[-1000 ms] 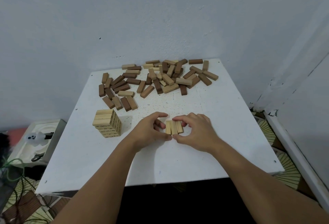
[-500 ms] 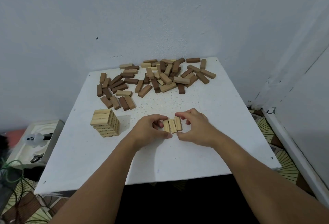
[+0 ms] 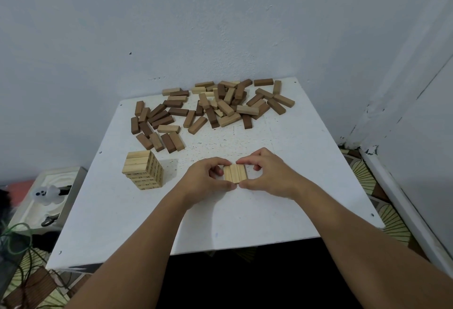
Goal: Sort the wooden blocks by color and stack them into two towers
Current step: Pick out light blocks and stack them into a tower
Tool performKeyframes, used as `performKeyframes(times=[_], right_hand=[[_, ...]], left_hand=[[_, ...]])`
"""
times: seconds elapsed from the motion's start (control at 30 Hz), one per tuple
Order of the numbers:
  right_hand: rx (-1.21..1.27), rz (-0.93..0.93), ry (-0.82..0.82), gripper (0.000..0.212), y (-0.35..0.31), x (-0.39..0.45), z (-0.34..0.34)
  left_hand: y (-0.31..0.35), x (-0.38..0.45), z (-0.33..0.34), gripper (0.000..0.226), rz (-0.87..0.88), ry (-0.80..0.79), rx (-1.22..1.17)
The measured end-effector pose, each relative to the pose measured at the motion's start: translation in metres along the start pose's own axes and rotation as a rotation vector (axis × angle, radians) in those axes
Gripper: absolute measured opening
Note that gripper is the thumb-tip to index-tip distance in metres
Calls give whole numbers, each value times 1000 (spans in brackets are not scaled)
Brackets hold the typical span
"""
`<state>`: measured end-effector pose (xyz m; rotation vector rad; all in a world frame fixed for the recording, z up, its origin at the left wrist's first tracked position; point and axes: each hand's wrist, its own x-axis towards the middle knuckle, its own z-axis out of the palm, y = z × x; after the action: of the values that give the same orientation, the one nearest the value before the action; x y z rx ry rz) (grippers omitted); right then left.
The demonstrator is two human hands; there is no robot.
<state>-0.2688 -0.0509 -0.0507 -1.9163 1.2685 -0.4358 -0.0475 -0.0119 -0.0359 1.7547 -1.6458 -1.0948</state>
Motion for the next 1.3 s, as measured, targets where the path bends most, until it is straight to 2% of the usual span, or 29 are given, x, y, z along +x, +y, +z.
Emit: performKeyframes(times=[0.23, 0.47, 0.7, 1.0, 1.13, 1.3], right_hand=[[-47, -18, -14, 62, 0, 0, 0], [-93, -76, 55, 57, 3, -3, 6], [4, -109, 87, 59, -12, -8, -3], [32, -347, 220, 57, -84, 3, -31], [37, -418, 214, 55, -125, 13, -16], [19, -436, 150, 57, -166, 37, 28]], left_hand=[[1, -1, -3, 47, 10, -31, 11], [-2, -2, 0, 51, 32, 4, 13], [17, -9, -15, 48, 66, -22, -48], [66, -32, -88, 59, 289, 209, 267], [62, -50, -133, 58, 255, 236, 338], [36, -75, -181, 54, 181, 212, 308]])
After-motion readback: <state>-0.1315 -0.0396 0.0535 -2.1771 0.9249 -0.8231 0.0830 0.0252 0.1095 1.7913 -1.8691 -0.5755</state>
